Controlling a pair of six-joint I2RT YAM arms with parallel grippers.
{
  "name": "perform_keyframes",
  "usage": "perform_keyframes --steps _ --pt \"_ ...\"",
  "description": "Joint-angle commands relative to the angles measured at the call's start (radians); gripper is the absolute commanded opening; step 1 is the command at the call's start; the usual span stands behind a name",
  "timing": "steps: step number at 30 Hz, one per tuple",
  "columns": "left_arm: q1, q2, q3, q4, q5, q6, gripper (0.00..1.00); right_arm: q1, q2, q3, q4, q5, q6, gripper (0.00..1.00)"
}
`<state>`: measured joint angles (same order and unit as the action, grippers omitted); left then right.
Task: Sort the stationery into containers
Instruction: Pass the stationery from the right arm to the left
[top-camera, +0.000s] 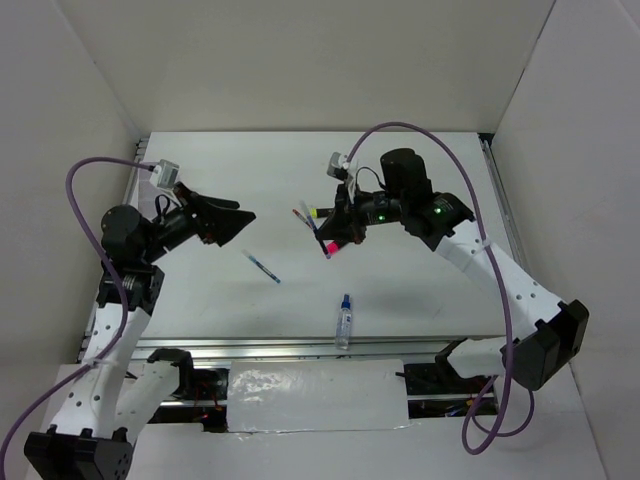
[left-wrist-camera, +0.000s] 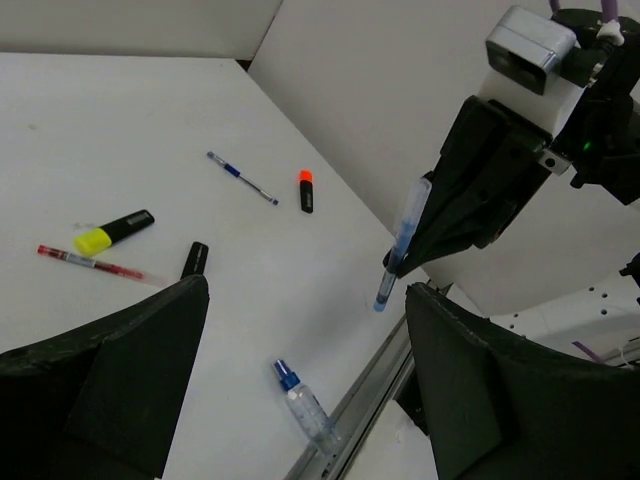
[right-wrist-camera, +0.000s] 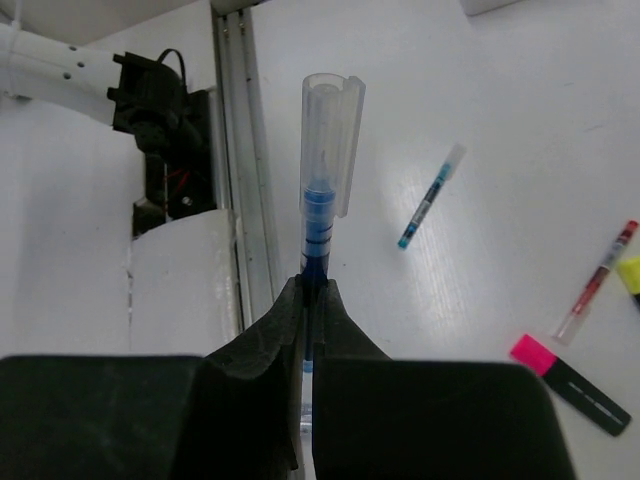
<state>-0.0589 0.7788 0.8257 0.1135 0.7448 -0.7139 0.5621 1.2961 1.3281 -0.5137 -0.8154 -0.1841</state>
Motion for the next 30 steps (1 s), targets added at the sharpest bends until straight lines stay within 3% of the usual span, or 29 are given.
perform_keyframes --steps 1,13,30 --pt "-0.018 0.017 0.015 0.159 0.014 -0.052 0.92 0.035 0.026 0.054 0.064 -0.047 0.057 0.00" --pt "-0.099 0.097 0.050 0.115 0.022 0.044 0.82 0.153 0.158 0.129 0.070 -0.051 0.060 0.00" --pt "-0.130 0.119 -0.003 0.120 0.048 0.056 0.65 0.173 0.247 0.192 0.076 -0.085 0.091 0.00"
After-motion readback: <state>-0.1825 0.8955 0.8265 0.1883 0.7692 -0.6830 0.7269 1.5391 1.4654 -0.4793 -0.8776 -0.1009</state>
